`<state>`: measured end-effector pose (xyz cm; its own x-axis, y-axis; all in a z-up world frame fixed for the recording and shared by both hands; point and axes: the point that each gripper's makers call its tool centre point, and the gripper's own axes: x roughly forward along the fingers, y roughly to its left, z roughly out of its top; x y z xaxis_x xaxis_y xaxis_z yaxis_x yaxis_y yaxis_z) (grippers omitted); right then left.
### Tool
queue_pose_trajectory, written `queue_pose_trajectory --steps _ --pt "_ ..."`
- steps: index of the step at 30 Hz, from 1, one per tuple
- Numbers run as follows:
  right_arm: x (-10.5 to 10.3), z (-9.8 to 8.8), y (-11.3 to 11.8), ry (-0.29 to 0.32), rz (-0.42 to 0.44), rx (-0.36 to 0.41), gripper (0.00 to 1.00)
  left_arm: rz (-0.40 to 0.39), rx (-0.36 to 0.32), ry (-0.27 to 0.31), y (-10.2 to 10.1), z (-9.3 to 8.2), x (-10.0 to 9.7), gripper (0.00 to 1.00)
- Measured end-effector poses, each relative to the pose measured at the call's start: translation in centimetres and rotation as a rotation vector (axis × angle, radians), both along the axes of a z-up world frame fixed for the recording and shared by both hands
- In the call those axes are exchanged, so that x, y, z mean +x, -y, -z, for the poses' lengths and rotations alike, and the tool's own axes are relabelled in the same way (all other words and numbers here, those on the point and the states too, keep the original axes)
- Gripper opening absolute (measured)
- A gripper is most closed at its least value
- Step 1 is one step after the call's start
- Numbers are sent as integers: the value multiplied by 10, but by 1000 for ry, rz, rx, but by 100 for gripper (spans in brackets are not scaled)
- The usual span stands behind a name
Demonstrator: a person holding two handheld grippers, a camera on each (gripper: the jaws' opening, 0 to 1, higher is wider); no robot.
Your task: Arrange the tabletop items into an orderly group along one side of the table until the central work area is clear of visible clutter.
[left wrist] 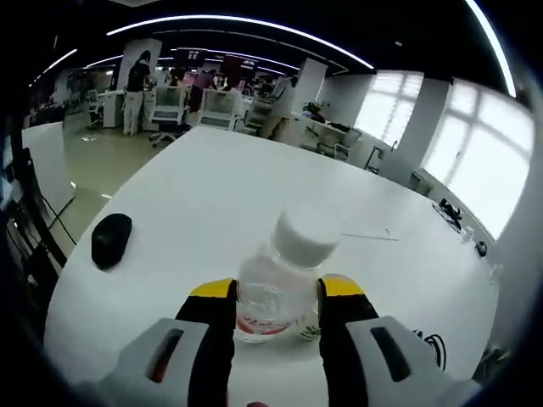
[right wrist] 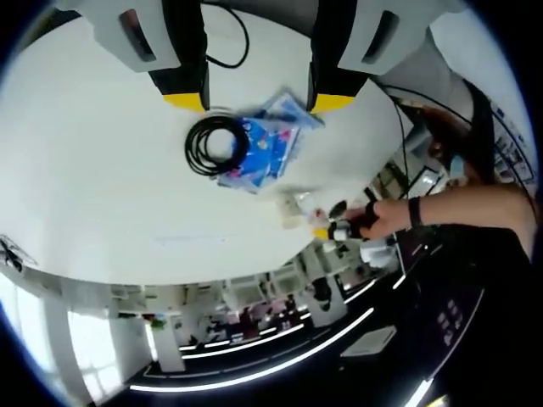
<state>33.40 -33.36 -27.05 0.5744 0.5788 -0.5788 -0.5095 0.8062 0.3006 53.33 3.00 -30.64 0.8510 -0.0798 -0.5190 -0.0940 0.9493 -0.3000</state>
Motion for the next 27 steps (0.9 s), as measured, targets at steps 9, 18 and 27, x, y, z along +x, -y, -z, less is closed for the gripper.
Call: queue_pose_trajectory --steps 9,18,27 --pt "-6 -2 9 11 27 -13 47 25 -4 -2 -3 -6 3 39" --pt "-6 8 24 -4 72 -26 46 17 18 68 7 -35 -42 40" --pt "3 13 39 -22 126 -7 44 15 -12 32 13 -9 -76 39"
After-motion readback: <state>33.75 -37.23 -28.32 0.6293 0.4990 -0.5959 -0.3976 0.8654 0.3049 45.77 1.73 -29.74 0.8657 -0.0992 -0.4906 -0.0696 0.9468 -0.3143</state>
